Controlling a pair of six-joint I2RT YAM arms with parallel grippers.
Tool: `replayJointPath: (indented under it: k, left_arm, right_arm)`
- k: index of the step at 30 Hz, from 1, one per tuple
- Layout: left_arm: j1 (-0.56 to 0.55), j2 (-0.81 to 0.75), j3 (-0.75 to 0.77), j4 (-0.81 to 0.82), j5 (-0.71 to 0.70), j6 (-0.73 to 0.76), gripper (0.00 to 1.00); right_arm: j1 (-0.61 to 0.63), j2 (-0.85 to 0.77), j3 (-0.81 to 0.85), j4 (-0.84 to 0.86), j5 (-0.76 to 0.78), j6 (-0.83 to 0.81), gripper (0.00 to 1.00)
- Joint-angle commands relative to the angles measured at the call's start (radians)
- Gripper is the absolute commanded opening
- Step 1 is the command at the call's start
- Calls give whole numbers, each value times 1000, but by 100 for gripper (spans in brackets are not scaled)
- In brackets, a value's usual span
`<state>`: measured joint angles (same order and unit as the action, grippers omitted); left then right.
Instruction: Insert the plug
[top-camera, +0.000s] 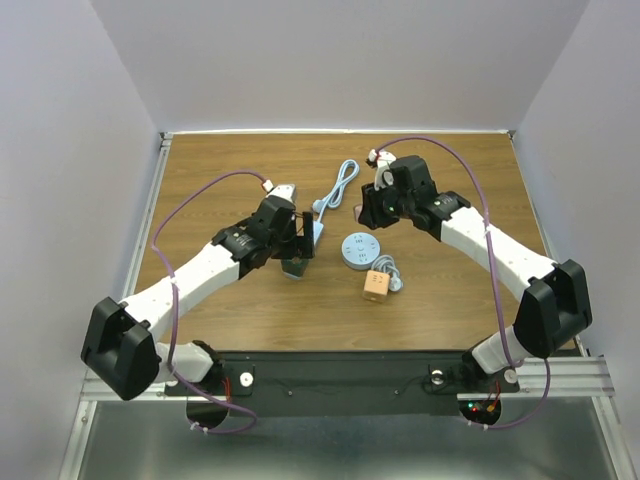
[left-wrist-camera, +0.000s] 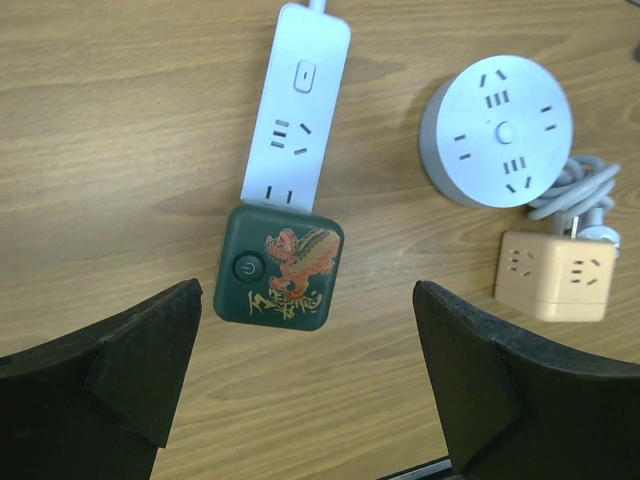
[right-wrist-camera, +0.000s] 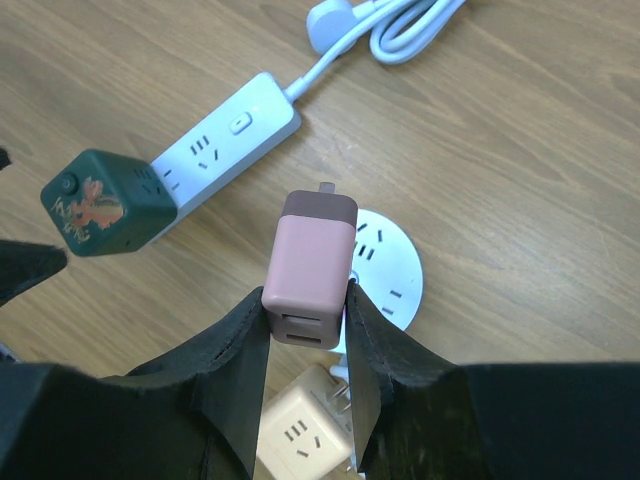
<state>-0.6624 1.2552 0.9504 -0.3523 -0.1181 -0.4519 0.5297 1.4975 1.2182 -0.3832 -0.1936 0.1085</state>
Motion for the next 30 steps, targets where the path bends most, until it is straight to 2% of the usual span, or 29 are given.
replayJointPath:
  k: [1, 7, 11, 12, 13, 14, 15, 17, 18, 20, 21, 22, 30]
  left_arm:
    - [-17, 50, -12, -28, -28, 10, 99]
    - [-31, 95, -36, 27, -3, 10, 95]
    - [-36, 130, -50, 33, 3, 35, 80]
    - [-37, 136, -50, 29, -3, 39, 75]
    - [-37, 148, -50, 26, -15, 51, 65]
    - [-39, 154, -47, 21, -21, 58, 60]
    - [-39, 159, -44, 13, -25, 65, 51]
    - [-45, 174, -39, 10, -32, 85, 40]
    - [-46, 180, -39, 12, -34, 94, 28]
    - [-58, 191, -32, 16, -35, 131, 15]
    - [-62, 197, -26, 19, -35, 142, 3]
    - [-66, 196, -24, 19, -34, 153, 0]
    - [-97, 184, -19, 73, 93, 271, 0]
  right_arm:
    - [-7, -5, 70, -51, -50, -9, 0]
    - [-7, -14, 83, -155, -55, -9, 0]
    - [-7, -6, 113, -221, -107, -3, 0]
    - [-5, -3, 121, -232, -119, -4, 0]
    - [-5, 6, 124, -247, -122, -9, 0]
    - [-5, 10, 129, -255, -122, -10, 1]
    - [-5, 15, 133, -267, -119, -13, 0]
    - [-7, 27, 152, -276, -128, -23, 0]
    - [-5, 33, 162, -287, -133, -26, 1]
    - [-7, 53, 197, -307, -136, -38, 0]
    - [-5, 62, 211, -339, -138, -44, 0]
    - [-7, 76, 242, -358, -139, -58, 1]
    - [-5, 150, 380, -545, -75, -98, 1]
